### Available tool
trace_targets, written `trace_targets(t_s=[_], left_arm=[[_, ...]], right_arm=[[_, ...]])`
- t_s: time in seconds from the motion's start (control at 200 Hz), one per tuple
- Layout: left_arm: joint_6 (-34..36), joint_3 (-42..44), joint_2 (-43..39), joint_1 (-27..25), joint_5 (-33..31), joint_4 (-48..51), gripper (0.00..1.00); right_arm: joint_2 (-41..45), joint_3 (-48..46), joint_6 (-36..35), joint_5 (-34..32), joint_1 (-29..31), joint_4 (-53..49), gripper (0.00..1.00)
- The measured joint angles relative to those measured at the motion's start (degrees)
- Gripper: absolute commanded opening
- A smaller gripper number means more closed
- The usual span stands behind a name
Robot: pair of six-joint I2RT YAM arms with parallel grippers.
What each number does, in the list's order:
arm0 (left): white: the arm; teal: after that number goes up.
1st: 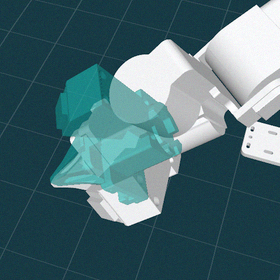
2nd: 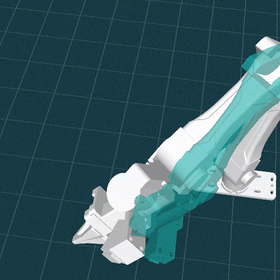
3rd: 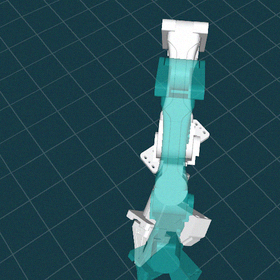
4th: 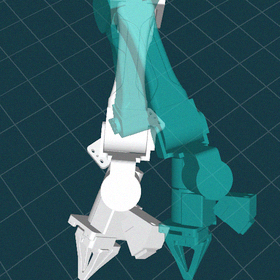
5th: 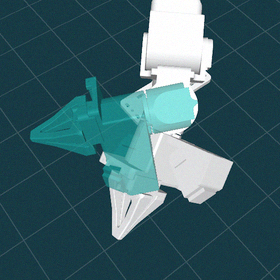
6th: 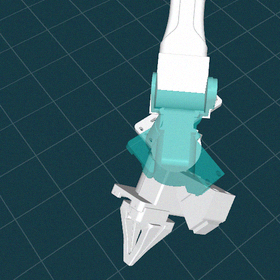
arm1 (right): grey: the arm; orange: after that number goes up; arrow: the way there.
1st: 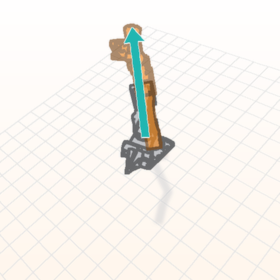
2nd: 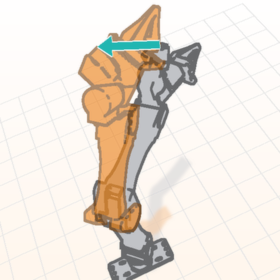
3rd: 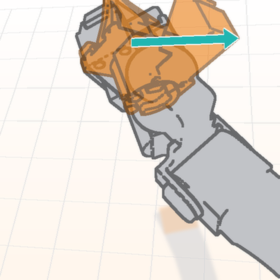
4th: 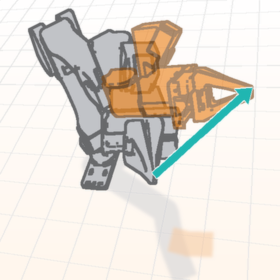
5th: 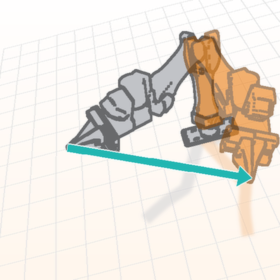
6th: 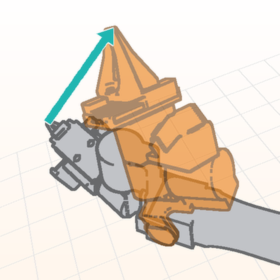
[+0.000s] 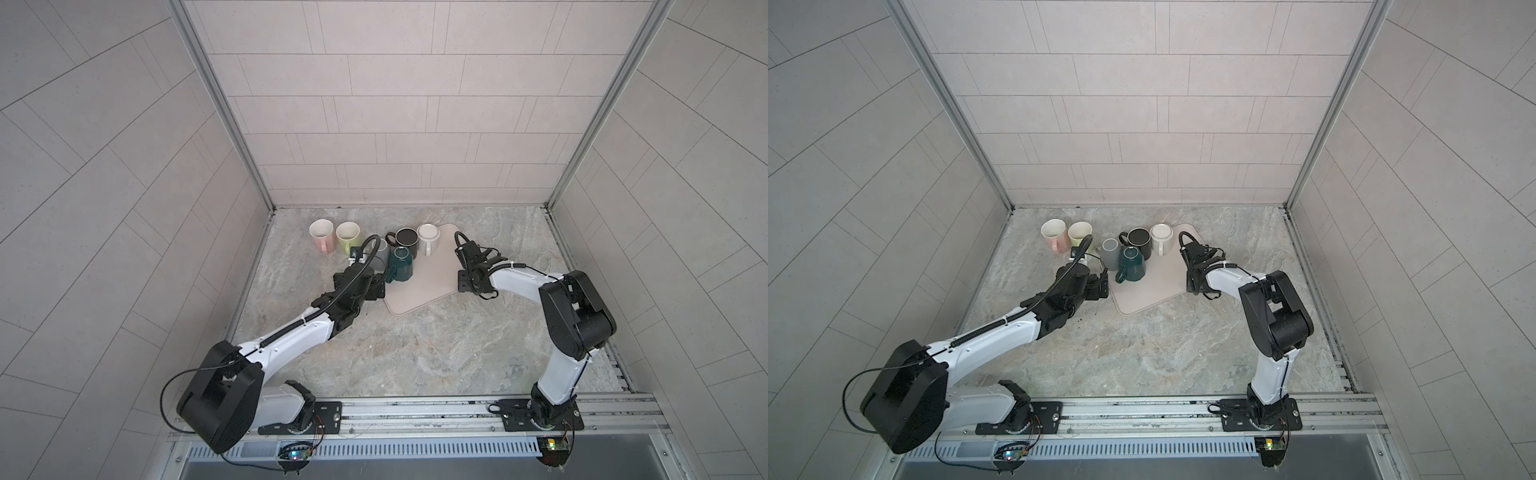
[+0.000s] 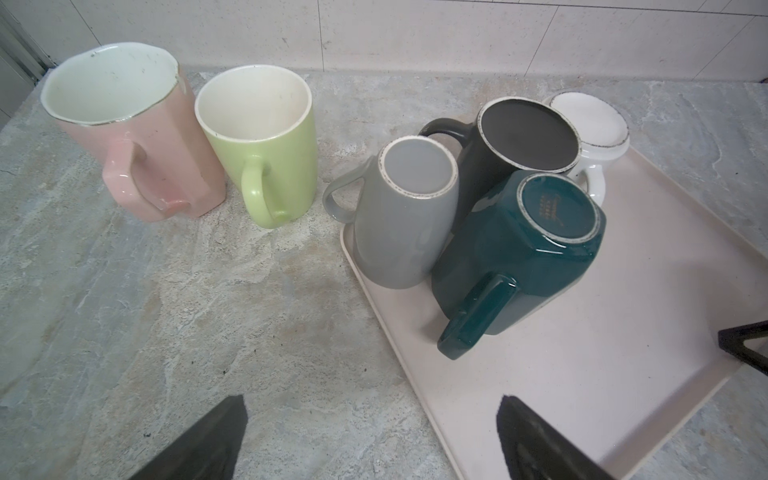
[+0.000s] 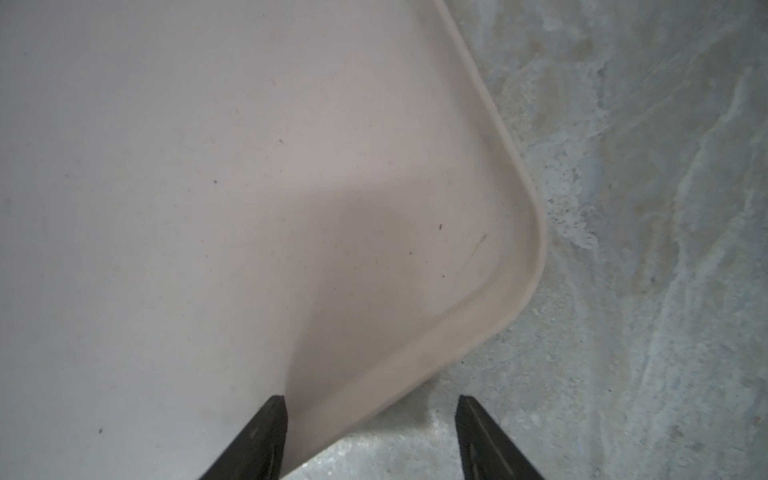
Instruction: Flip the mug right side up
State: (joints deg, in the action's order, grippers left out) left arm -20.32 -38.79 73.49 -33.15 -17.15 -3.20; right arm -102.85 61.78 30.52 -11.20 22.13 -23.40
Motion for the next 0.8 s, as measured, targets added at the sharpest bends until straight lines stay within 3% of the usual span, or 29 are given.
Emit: trace_targets(t_s=[0.565,0.801], left_arm=[[0.46,1.66,-2.27,-0.09,0.02,-1.11,1.0],[0.74,2.45,-3.39,-0.15,-0.61,-1.7,1.0]], right_arm=[[0.11,0.61,-1.77,-6.91,8.52,-2.01,0.67],[0.11,3.89,-8.85,-1.66,10.62,-5.77,0.67]])
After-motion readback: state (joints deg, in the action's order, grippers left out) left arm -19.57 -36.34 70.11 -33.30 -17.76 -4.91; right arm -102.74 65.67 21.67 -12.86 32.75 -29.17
